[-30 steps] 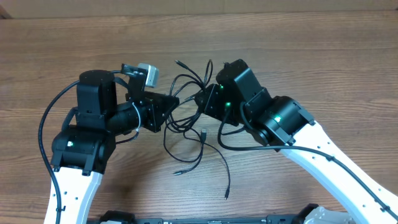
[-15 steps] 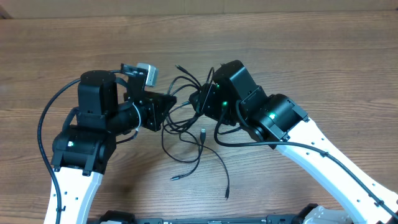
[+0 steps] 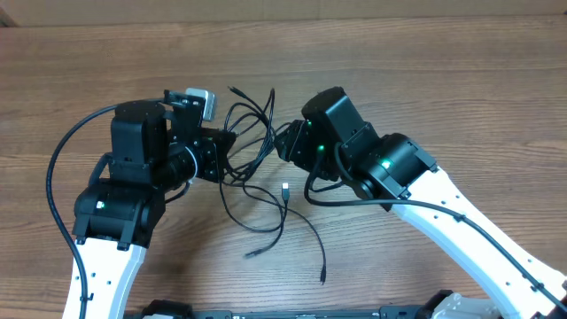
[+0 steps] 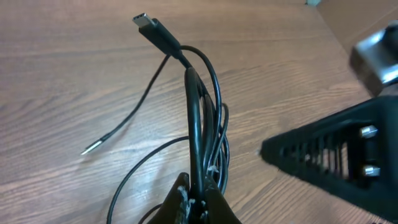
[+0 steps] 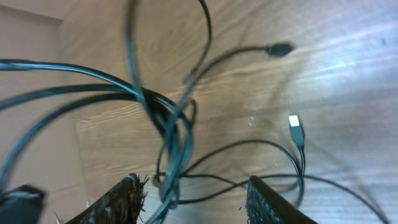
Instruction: Untangle cables
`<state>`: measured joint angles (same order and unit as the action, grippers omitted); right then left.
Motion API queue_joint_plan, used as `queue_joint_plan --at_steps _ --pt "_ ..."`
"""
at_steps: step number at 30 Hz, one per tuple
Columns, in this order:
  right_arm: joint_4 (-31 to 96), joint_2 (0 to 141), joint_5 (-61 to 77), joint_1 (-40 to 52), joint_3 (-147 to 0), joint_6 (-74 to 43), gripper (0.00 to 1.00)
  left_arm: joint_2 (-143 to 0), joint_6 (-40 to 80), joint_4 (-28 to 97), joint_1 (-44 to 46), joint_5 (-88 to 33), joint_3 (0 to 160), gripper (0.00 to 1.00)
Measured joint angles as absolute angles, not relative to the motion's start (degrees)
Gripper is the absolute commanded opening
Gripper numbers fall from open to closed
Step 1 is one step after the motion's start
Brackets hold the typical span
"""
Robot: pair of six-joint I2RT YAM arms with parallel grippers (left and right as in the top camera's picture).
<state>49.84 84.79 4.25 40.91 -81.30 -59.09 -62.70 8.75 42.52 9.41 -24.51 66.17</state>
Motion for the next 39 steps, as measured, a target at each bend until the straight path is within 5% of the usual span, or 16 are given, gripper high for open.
queue_joint_plan --at_steps 18,24,26,30,35,37,39 --pt "44.07 86.21 5.08 43.33 -81.28 -69.76 0.51 -60.47 11.16 37.91 9.41 -25.56 66.17 0.04" --pt "43.38 86.21 5.08 43.59 -81.28 -70.32 0.04 -60.47 15.79 37.71 10.2 -26.44 66.17 0.04" --pt "43.29 86.21 5.08 43.59 -81.28 -70.48 0.04 -60.47 16.86 37.43 10.72 -26.57 66.17 0.04" --pt "43.38 86.21 5.06 43.59 -81.3 -70.32 0.39 -60.47 19.03 36.32 11.27 -26.72 66.17 0.04" --pt "43.42 86.21 5.13 43.59 -81.28 -70.5 0.38 -60.47 19.81 36.05 11.27 -26.83 66.17 0.04" --pt "43.42 86.21 5.08 43.59 -81.28 -70.48 0.16 -60.47 19.86 36.05 11.29 -26.98 66.17 0.04" --pt "43.48 86.21 4.99 43.59 -81.28 -70.3 0.14 -60.47 20.01 36.03 11.27 -27.0 66.17 0.04"
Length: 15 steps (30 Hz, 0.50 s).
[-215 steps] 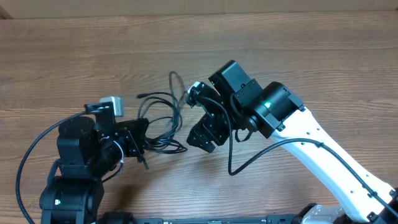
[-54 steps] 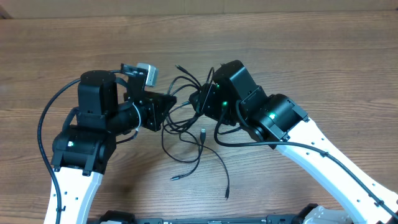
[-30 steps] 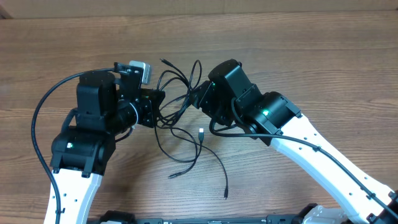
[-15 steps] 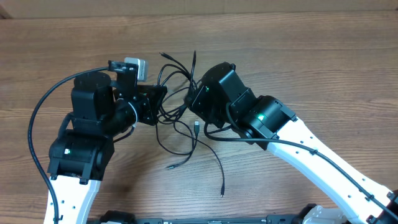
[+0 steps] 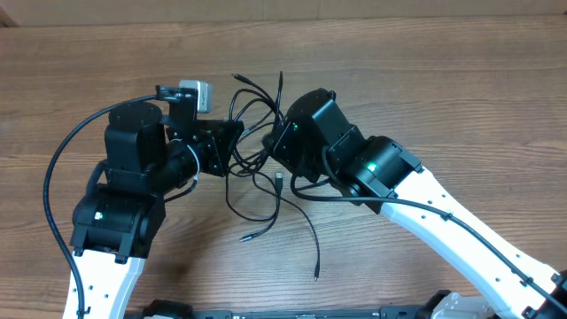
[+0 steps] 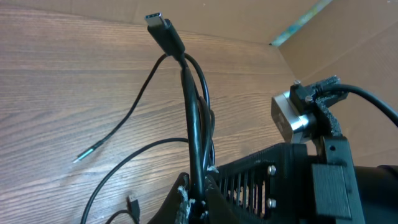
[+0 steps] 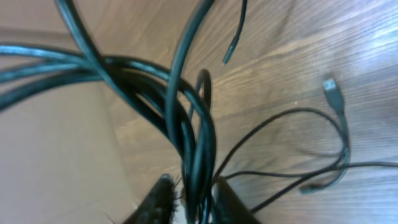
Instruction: Untangle cables
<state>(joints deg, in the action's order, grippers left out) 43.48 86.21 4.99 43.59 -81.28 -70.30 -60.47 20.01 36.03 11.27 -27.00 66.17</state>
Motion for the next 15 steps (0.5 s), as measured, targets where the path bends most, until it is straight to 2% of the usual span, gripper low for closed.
queue_joint_plan --at_steps 5,8,15 --pt "43.62 86.21 4.21 43.62 -81.28 -70.48 0.15 -60.47 21.3 35.94 11.29 -27.03 66.17 0.04" --pt "43.86 86.21 3.9 43.59 -81.28 -70.15 0.04 -60.47 22.22 35.59 11.27 -27.07 66.17 0.04" --pt "44.18 86.43 3.36 43.59 -81.28 -70.43 0.04 -60.47 24.32 34.79 11.29 -27.4 66.17 0.04"
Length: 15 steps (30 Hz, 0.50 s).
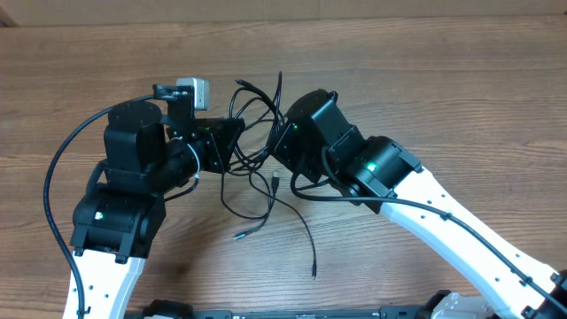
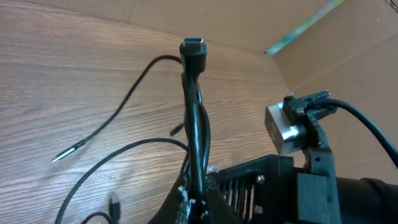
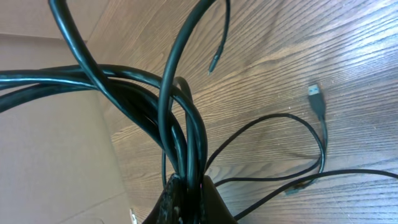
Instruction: Untangle cables
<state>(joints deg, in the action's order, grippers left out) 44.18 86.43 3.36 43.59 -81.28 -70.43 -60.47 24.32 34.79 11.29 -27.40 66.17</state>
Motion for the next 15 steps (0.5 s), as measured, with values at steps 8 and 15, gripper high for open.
queue_joint_plan --at_steps 8,15 --pt "44.16 86.7 0.93 43.53 -81.28 -67.42 0.04 -60.47 23.81 40.18 11.27 -25.8 66.19 0.04" --pt "41.71 86.74 1.5 42.09 -81.28 -64.71 0.04 -60.49 23.68 44.77 11.27 -21.04 66.24 0.04"
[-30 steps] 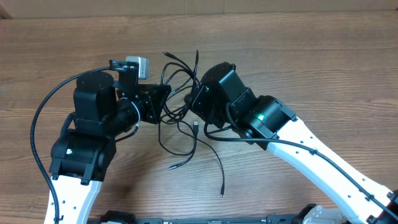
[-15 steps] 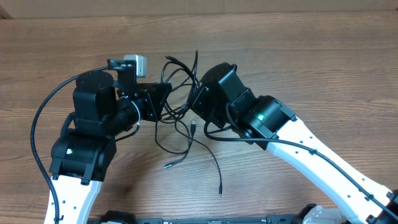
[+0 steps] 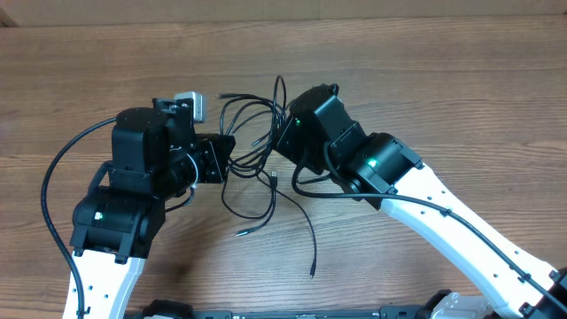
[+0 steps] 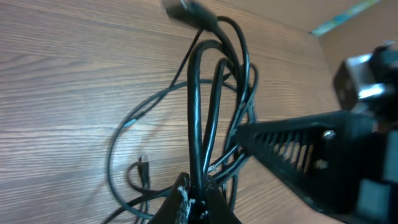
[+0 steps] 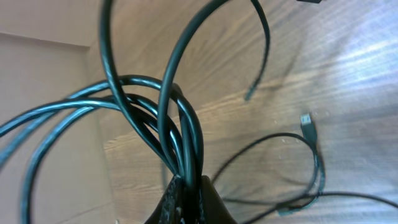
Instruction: Untangle cables
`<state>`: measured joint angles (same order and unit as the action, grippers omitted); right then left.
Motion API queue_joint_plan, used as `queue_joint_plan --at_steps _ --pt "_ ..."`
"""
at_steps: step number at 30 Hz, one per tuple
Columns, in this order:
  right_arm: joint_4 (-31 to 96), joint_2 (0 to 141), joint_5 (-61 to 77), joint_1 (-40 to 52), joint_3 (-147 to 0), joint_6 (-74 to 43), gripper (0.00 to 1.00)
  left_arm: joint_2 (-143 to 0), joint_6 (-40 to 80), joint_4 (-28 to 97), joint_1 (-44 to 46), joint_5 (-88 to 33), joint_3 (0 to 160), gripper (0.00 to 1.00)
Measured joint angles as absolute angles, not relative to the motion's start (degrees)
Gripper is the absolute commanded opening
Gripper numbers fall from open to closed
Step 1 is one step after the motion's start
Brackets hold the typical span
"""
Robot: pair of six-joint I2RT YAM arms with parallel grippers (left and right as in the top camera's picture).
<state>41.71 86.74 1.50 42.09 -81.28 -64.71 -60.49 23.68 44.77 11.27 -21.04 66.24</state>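
Note:
A tangle of thin black cables hangs between the two arms over the wooden table. My left gripper is shut on a few strands of the bundle rising from its jaws. My right gripper is shut on several thicker strands. In the overhead view the left gripper and the right gripper are close together, the tangle between them. Loose ends trail on the table: a USB plug and a thin tail.
The left arm's base and its grey cable fill the left side; the right arm's white link runs to the lower right. A cardboard wall shows in the right wrist view.
The left gripper has shifted a little down and right, turning so the bundle now lies over the table with the right arm close by. The cable loops sit more spread above the grippers.
At first the left gripper held some strands while the right gripper stood open around the bundle. Then the right gripper was nearly shut on its strands and closer to the left one. Then it was fully shut. Both now hold the tangle lifted between them.

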Motion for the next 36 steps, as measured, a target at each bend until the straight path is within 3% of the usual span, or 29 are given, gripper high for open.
queue_joint_plan --at_steps 12,21,36 --pt "36.25 85.58 3.84 41.63 -81.19 -63.11 0.04 -67.72 23.64 45.06 11.42 -19.2 66.48 0.04" --pt "35.18 80.44 4.29 41.58 -81.19 -62.63 0.04 -77.23 23.62 42.59 16.38 -19.2 66.48 0.04" --pt "35.68 74.46 -6.11 41.28 -81.19 -58.98 0.04 -79.79 23.59 44.29 20.82 -14.22 66.48 0.04"
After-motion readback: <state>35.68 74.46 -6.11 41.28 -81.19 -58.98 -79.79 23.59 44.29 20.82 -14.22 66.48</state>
